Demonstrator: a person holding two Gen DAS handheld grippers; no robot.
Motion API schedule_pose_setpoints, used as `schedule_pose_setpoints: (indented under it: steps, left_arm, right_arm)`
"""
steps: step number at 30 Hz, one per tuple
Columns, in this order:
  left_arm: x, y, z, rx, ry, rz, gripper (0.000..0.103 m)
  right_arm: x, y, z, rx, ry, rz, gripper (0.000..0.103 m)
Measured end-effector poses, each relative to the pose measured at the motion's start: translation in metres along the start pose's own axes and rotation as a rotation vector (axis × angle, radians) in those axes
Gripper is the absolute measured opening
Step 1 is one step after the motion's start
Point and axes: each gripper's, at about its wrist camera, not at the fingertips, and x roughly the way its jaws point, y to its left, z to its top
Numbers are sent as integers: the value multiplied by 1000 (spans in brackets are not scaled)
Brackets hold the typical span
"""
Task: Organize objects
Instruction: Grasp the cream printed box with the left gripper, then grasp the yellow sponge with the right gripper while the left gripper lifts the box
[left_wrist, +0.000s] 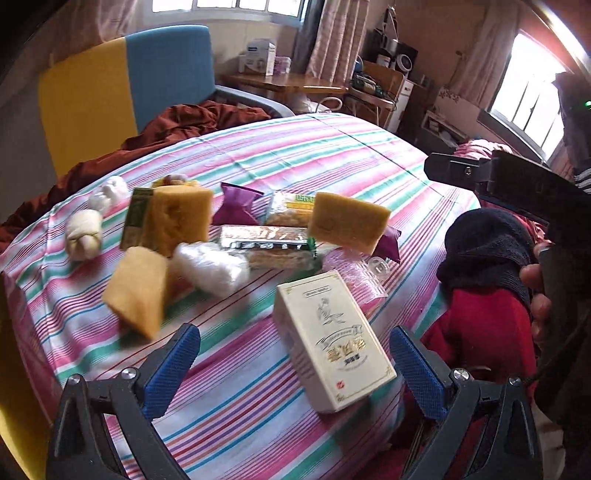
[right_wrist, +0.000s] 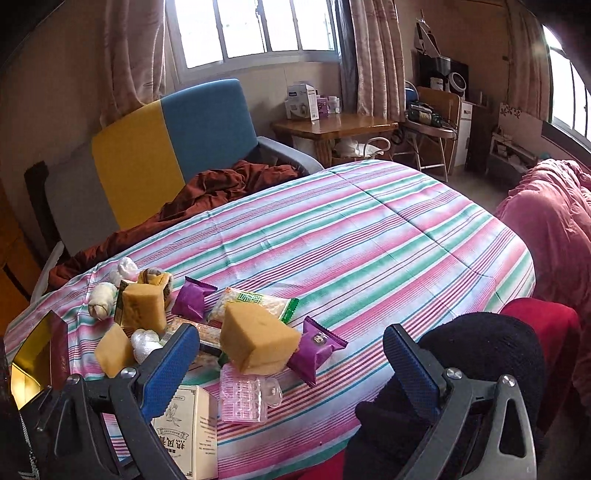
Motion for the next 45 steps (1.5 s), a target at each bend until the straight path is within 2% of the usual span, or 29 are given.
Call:
schedule_pose_setpoints:
  steps: [4,9,11,13,15,17,20,21,22,24,27,32,34,39,44,45]
  left_arm:
    - [22,-3,8,-14,46,-17,103]
    - [45,-18,11,35,95,-6,102]
    - [52,-22,8,36,101,2,98]
    - [57,-22,5,30,113,6,85]
    - [64,-18,-1,10,140,-4,80]
    - [66,-13,-7,-23,149,-29,80]
    - [62,-4,-14,-67,146,-49,79]
    - [60,-2,-15,-72,140,-54,75]
    - [57,0,-16,-74,131,-64,66]
    - [50,1,-20,-64,115,-60,59]
    - [36,7,-27,-62,89,-58,55]
    - [10,35,-49,-111,58,13,54]
    - [-3,50,-62,-129,41,73,54]
    - [-10,70,-77,-166,26,142,53]
    - [4,68,-80,-195,48,143,53]
    - [5,67,-80,-193,47,144,53]
  right_arm:
    - [0,-10,-2,5,4,-18,102]
    - [3,-20,-4,35,22,-15,102]
    - [5,-21,-6,39,34,-10,102]
    - [6,-20,-7,40,43,-4,102]
    - [7,-19,-6,35,45,-5,102]
    - [9,-17,-6,28,53,-4,102]
    - [14,-14,-7,16,82,2,102]
    - [16,-13,-7,11,92,7,102]
    - [18,-11,-7,6,100,10,102]
    - [21,-6,-7,-15,118,19,102]
    - [29,4,-4,-64,159,52,102]
    - [52,28,4,-188,242,89,100]
    - [62,36,10,-247,262,82,100]
    - [99,49,21,-373,355,40,99]
    - [135,50,13,-416,492,36,89]
    - [137,50,12,-413,511,41,82]
